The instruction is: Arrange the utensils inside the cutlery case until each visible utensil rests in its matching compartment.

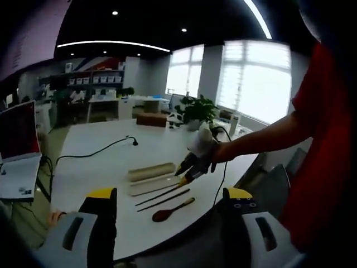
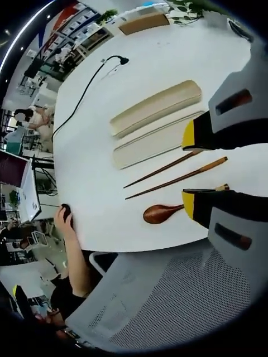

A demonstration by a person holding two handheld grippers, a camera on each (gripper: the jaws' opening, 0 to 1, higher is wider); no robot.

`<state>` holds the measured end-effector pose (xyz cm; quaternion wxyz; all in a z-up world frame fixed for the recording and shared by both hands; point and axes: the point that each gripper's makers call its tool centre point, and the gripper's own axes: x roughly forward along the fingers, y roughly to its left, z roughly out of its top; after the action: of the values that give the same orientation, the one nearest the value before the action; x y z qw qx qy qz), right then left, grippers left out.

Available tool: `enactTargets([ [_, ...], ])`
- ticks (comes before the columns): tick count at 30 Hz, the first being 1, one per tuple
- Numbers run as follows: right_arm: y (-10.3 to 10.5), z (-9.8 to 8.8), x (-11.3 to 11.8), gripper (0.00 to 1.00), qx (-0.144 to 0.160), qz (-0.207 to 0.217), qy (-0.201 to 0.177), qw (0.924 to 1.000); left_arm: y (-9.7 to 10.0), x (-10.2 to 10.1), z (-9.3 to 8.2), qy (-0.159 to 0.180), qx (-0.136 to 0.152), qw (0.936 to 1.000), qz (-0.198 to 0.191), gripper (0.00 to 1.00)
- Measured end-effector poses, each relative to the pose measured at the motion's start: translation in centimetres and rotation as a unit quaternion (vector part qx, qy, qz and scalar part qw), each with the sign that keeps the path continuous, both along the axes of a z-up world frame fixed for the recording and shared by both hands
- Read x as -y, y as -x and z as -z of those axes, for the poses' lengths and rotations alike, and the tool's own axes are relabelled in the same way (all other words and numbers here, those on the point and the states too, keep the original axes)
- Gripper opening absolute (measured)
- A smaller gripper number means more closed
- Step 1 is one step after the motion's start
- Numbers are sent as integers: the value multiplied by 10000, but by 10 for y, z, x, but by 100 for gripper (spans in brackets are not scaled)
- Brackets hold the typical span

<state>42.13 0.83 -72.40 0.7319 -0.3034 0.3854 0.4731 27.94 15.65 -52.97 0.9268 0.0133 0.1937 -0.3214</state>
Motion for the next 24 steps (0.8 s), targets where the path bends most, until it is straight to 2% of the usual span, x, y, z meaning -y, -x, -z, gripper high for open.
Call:
enactTargets([
  [2,0,3,4,23,25,-72,53,10000,-2,2,-1,-292,69,9995,100,79],
  [3,-1,4,7,21,18,-75,93,9999,-4,3,-7,-353,212,9991,100,80],
  [8,-5,3,16,22,123,-119,96,9998,-3,0,-16,-5,172,9999,8,81],
  [9,-5,4,17,23,108,-100,49,9999,-3,-3,-13,-9,86,10000,-49,80],
  [13,-5,6,17,20,8,-2,-119,9999,-5,-10,-8,-141,77,9998,-153,79],
  [15,-6,13,12,19,-4,-133,-149,9998,-5,-15,-7,-280,104,9994,-199,79],
  [17,-1,27,13,17,-213,-308,115,9992,-4,-19,-6,-379,115,9989,-265,78],
  [21,-2,50,13,15,-140,-635,469,9968,-2,-20,-6,-347,57,9989,-303,78],
  [22,-1,55,16,15,-146,-678,617,9957,-1,-20,-6,-382,47,9988,-289,78],
  [24,-1,59,14,12,-231,-596,571,9963,0,-19,-6,-508,65,9984,-243,78],
])
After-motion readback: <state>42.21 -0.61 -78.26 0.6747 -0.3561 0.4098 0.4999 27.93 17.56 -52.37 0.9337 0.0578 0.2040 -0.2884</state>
